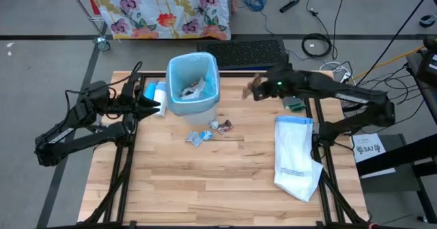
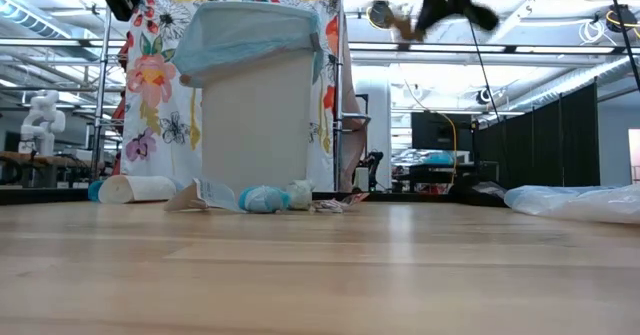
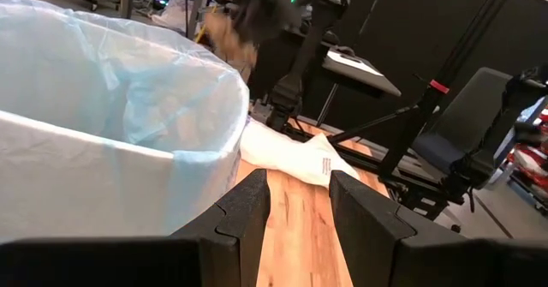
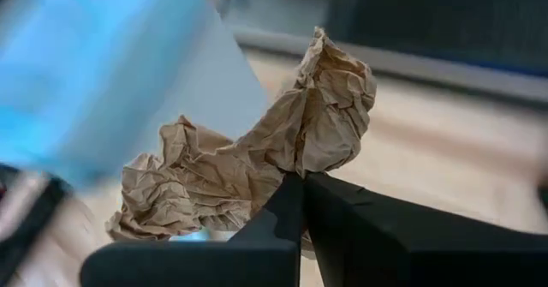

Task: Place trash/remove bag and relplace
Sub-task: Put the brown napkin into the white trash bin

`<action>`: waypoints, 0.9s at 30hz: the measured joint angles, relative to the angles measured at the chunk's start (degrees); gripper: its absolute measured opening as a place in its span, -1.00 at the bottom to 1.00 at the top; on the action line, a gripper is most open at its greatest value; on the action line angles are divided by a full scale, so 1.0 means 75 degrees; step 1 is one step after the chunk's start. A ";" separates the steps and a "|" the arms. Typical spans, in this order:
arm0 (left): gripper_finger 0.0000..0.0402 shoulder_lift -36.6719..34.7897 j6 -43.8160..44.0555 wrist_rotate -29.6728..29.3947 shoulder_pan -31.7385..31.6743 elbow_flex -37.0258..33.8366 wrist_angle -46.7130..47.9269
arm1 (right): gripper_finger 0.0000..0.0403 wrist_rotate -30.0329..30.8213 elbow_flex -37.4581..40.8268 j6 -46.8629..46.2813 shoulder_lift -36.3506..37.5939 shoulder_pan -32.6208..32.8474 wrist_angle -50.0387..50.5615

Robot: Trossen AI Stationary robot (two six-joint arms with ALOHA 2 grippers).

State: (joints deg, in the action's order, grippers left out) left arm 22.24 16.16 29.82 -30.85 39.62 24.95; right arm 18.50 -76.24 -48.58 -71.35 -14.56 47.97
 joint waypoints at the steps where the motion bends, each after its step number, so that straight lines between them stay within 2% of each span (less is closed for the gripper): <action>1: -0.35 0.0000 0.0000 0.0001 0.0001 0.0000 0.0003 | -1.00 0.0299 -0.0361 0.0077 -0.0023 0.0150 0.0031; 6: -0.35 0.0001 -0.0005 0.0004 0.0003 0.0000 0.0001 | -1.00 0.1179 -0.2230 0.0854 -0.0894 0.0748 -0.0155; 12: -0.35 0.0000 0.0003 -0.0198 0.0000 0.0000 -0.0006 | -1.00 0.1139 -0.4586 0.2186 -0.2971 0.1105 -0.0486; 18: -0.35 0.0003 0.0005 -0.0480 0.0000 -0.0003 0.0003 | -1.00 0.1088 -0.6609 0.3328 -0.4878 0.1067 -0.0489; 22: -0.35 0.0000 0.0106 -0.0479 0.0001 -0.0003 0.0000 | -1.00 0.1086 -0.7131 0.3742 -0.5689 0.0929 -0.0662; 25: -0.35 0.0003 0.0605 -0.0480 0.0000 -0.0003 0.0006 | -0.96 0.1031 -0.7136 0.3436 -0.6092 0.0768 -0.0629; 27: -0.35 0.0002 0.0657 -0.0480 0.0000 -0.0003 0.0005 | -0.90 0.0486 -0.7136 0.3168 -0.6265 0.0612 -0.0542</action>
State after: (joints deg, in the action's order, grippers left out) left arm 22.26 21.09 26.22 -30.85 39.59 24.99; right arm 22.15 -129.75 -24.82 -118.34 -9.97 43.91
